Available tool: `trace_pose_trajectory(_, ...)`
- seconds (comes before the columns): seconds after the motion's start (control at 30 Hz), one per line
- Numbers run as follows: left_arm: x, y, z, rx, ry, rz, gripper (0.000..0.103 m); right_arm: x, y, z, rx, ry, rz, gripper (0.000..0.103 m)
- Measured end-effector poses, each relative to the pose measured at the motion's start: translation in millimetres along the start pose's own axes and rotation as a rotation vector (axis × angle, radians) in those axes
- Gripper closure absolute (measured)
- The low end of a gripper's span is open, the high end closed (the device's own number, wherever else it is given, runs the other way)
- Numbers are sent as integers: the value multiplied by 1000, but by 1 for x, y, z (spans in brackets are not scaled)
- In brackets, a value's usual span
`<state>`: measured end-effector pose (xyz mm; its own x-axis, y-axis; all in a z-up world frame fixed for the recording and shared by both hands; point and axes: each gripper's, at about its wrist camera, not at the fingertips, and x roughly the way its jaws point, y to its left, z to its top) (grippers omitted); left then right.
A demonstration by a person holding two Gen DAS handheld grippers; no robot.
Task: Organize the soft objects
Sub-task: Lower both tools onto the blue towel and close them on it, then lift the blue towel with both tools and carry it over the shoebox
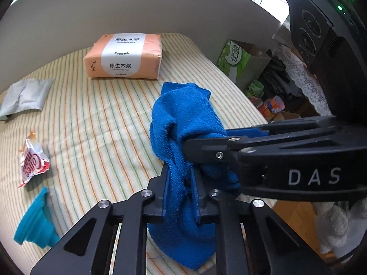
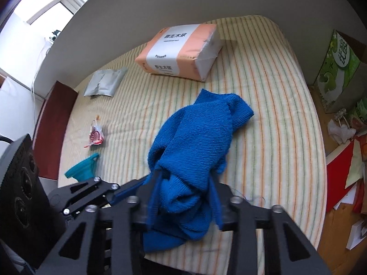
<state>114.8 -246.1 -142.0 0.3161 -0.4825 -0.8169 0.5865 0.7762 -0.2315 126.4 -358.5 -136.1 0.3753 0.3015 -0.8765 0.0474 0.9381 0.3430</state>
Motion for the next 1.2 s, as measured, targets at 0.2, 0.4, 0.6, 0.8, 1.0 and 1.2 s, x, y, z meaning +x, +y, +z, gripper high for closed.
trace_pose_trajectory(0.2, -28, 3, -2, 0, -56, -16, 90, -18, 25, -6, -51, -41, -19, 82)
trace_pose_trajectory(0.4, -63, 20, 2, -32, -124, -22, 90, -40, 59, -3, -106, -92, -17, 84)
trace_pose_trajectory(0.6, -97, 43, 1, -58, -191, -1, 91, -52, 103, 4, -178, -124, -3, 84)
trace_pose_trajectory(0.8, -145, 82, -6, -109, -278, 51, 91, -58, 160, 14, -257, -148, 44, 84)
trace_pose_trajectory(1.0, -188, 123, -15, -168, -344, 125, 91, -54, 228, 25, -363, -162, 84, 84)
trace_pose_trajectory(1.2, -237, 167, -26, -237, -421, 200, 91, -50, 296, 32, -445, -179, 150, 84)
